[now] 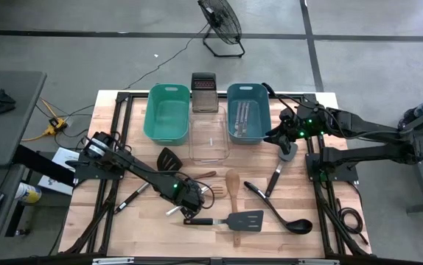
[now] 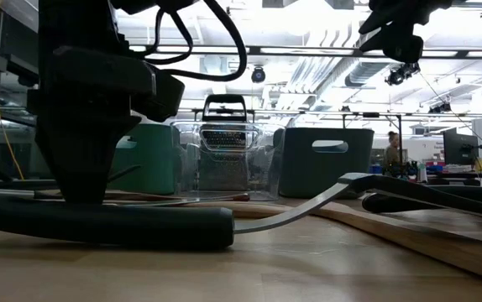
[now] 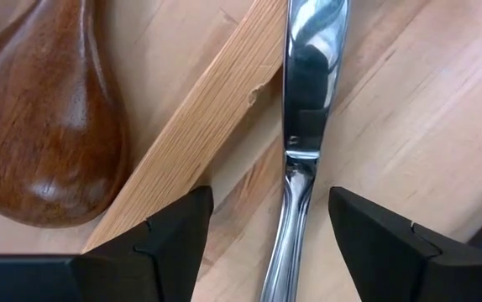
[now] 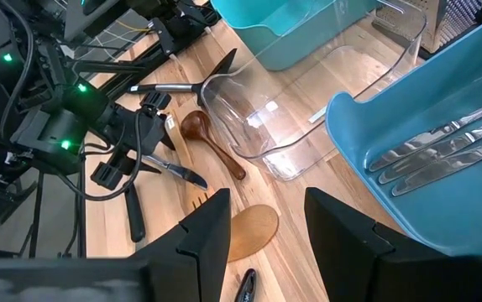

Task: Pick & Place Kitchen Items
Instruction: Put the table knife into the blue bin

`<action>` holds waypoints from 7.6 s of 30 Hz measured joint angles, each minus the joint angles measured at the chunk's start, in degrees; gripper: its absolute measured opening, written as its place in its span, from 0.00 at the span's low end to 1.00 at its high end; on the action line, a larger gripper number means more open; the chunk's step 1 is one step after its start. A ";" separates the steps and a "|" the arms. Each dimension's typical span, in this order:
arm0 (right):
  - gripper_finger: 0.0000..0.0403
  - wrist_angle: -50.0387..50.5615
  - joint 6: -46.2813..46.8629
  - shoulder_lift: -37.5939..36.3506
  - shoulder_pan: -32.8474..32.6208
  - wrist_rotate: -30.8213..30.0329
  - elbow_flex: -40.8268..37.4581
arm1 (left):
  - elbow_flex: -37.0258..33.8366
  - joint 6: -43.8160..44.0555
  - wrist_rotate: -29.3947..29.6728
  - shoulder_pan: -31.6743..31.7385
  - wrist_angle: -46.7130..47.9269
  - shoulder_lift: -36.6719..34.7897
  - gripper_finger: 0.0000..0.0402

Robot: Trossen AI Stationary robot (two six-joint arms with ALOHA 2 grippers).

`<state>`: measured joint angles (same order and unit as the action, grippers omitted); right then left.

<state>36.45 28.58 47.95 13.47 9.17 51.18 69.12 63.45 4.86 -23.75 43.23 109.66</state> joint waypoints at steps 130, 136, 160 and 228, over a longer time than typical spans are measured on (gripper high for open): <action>0.36 -14.70 -9.13 4.89 -16.98 -7.52 -0.07 | 11.03 -36.53 10.78 15.90 -39.99 -19.30 0.08; 0.47 -21.95 -7.42 8.97 -16.76 -8.97 -0.07 | 14.49 -42.62 12.77 17.80 -39.65 -19.38 0.08; 0.56 -45.73 -7.29 23.62 -15.79 -17.00 -0.02 | 16.07 -44.14 11.34 20.39 -37.23 -19.32 0.08; 0.01 -24.88 13.62 20.91 10.46 -3.15 -0.04 | 16.17 -51.50 36.96 20.44 -6.66 -41.53 0.32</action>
<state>11.56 42.20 68.86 23.93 6.02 51.13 85.29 11.95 41.83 -3.31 36.57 68.13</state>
